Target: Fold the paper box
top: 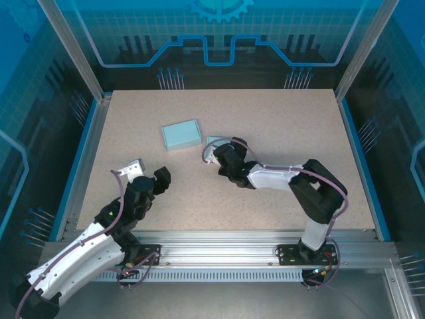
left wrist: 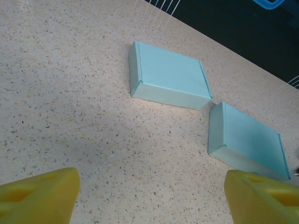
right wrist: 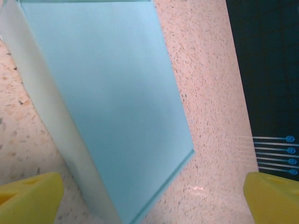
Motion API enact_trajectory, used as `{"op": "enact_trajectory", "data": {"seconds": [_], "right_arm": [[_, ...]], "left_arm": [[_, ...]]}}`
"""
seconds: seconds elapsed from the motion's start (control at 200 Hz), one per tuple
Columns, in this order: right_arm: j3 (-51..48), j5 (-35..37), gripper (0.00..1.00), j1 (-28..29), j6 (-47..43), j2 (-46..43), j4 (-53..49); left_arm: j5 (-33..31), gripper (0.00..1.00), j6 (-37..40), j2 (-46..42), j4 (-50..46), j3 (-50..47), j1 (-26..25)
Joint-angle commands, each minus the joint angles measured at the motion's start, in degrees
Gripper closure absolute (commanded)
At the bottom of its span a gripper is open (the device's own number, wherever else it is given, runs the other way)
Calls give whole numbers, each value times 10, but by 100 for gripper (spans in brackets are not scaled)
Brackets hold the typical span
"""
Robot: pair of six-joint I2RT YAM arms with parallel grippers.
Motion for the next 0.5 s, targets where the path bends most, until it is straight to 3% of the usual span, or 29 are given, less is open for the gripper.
{"op": "enact_trajectory", "data": {"seconds": [0.0,0.1,0.195,0.39,0.495], "right_arm": [[-22,-53,0,2,126,-79,-53],[-43,-100,0,-20,214,-133,-78],[-62,-120,0,-37,270,-154,-103],[-65,-113,0,-42,328,-146,-145],[-20,-115,0,-66,389,-114,-225]], "left_arm": [[-13,15,17,-1,12,18,4],[-12,12,20,5,17,19,5],[-8,1,25,20,17,25,6],[-2,1,31,72,27,41,8],[8,1,30,98,40,47,11]]}}
